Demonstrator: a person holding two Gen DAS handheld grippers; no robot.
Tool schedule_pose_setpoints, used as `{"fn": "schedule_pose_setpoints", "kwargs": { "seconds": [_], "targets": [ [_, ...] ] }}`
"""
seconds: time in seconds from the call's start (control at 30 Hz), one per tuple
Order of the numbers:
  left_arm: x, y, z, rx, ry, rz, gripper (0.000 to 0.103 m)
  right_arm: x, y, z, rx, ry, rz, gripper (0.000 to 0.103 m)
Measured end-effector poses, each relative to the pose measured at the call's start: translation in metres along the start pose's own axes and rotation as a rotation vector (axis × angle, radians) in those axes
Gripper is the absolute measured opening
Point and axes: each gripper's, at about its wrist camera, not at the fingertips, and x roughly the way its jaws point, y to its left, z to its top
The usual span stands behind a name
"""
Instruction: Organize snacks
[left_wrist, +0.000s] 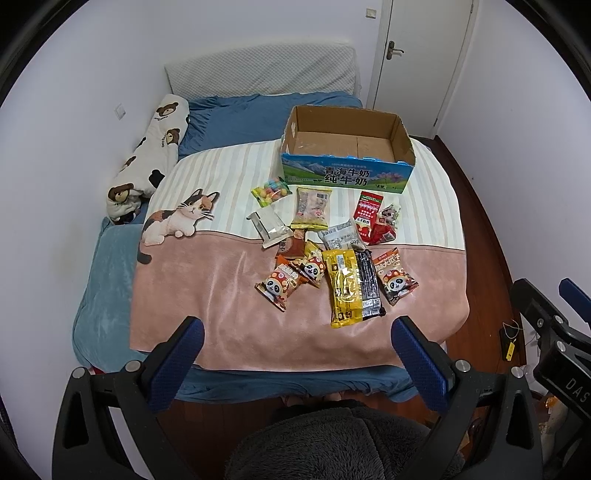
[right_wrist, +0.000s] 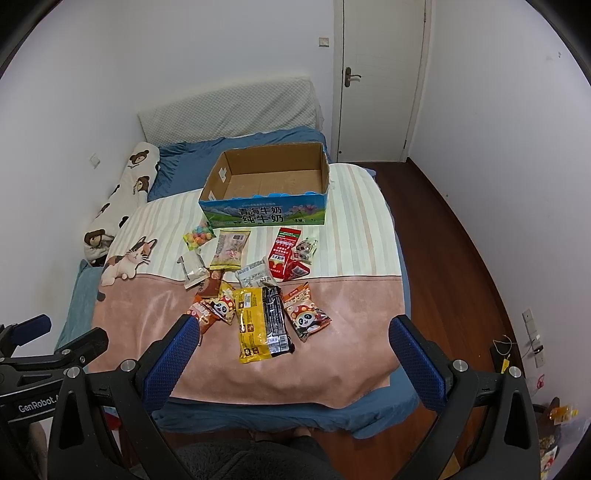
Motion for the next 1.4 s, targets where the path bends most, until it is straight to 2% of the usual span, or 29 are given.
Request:
{"fn": "schedule_pose_setpoints", "kwargs": {
  "seconds": [0.83, 1.0, 1.1, 1.2, 1.33, 1.4],
  "targets": [
    [-0.003, 0.009, 0.003, -0.004, -0.007, -0.004, 0.103, -0.009, 0.005, -0.006, -0.006, -0.009, 0.018, 0.103],
    [0.006, 0.022, 0.01, -0.042, -0.033, 0.042, 0.103, 0.002, 0.005, -0.01, 0.001, 0.006, 0.024, 0.103],
    [0.029, 0.038, 0.013, -0.091, -0.043, 0.091, 0.103, 0.033, 0.006, -0.011, 0.022, 0.048, 0.041, 0.103],
    [0.064, 0.052, 0.014, -0.126, -0.021, 0.144, 0.103, 0.079, 0.01, -0.016, 0.026, 0.104, 0.049, 0.103],
    [0.119, 0.067, 0.017, -0.131, 0.04, 0.197, 0.103, 0.159, 0.022, -0.024, 0.02, 0.207, 0.062, 0.103],
    [0.147, 0.071, 0.017, -0.108, 0.08, 0.197, 0.103, 0.196, 0.03, -0.028, 0.015, 0.249, 0.065, 0.103]
  ]
}}
